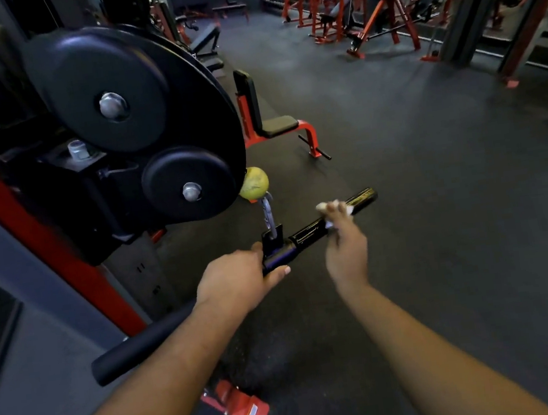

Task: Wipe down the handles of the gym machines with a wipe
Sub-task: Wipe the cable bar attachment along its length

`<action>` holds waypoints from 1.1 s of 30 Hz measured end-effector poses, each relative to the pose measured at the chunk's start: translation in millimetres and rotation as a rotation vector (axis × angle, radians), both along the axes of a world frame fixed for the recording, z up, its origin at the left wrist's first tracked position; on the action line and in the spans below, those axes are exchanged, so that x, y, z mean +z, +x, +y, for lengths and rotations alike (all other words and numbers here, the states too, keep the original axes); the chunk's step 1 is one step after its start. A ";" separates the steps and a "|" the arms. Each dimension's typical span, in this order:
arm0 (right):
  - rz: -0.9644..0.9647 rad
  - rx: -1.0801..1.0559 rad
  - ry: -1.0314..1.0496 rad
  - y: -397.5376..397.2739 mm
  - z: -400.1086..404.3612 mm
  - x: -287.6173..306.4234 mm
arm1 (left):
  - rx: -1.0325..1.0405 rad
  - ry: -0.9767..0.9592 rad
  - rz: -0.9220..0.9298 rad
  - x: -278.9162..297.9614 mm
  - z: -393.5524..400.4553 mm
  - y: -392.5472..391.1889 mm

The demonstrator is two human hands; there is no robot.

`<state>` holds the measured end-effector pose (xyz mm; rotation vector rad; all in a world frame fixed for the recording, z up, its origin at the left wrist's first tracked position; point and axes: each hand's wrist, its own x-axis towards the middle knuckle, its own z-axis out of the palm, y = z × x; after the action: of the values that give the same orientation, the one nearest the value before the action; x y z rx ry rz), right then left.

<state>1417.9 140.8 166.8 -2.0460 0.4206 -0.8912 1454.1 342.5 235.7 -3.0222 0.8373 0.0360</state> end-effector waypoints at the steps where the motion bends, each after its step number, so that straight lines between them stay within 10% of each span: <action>1: -0.012 0.061 -0.023 -8.3 22.8 -0.4 | 0.001 0.002 -0.002 1.5 2.2 0.8; 5: -0.100 0.347 -0.039 -31.8 45.6 7.0 | -0.009 0.022 -0.025 5.6 13.0 3.4; 9: -0.164 -0.008 0.000 -17.4 -44.0 30.3 | -0.027 0.022 -0.046 5.5 14.8 -1.7; 13: 0.215 -0.050 -0.244 4.8 -97.2 32.2 | -0.030 0.015 -0.012 5.0 7.3 -4.7; 22: 0.000 0.412 -0.207 -34.1 44.7 14.7 | 0.007 0.016 -0.023 5.6 13.8 1.3; 27: -0.010 -0.004 -0.053 -13.6 -45.8 31.9 | -0.005 0.008 -0.014 5.5 11.0 -5.1; 33: 0.110 0.029 -0.214 -16.6 -18.7 9.9 | -0.014 0.006 0.007 7.2 6.9 -7.9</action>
<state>1401.4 122.2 176.7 -2.2991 0.3666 -0.8391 1446.3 349.4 242.9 -3.0128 0.8570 0.0492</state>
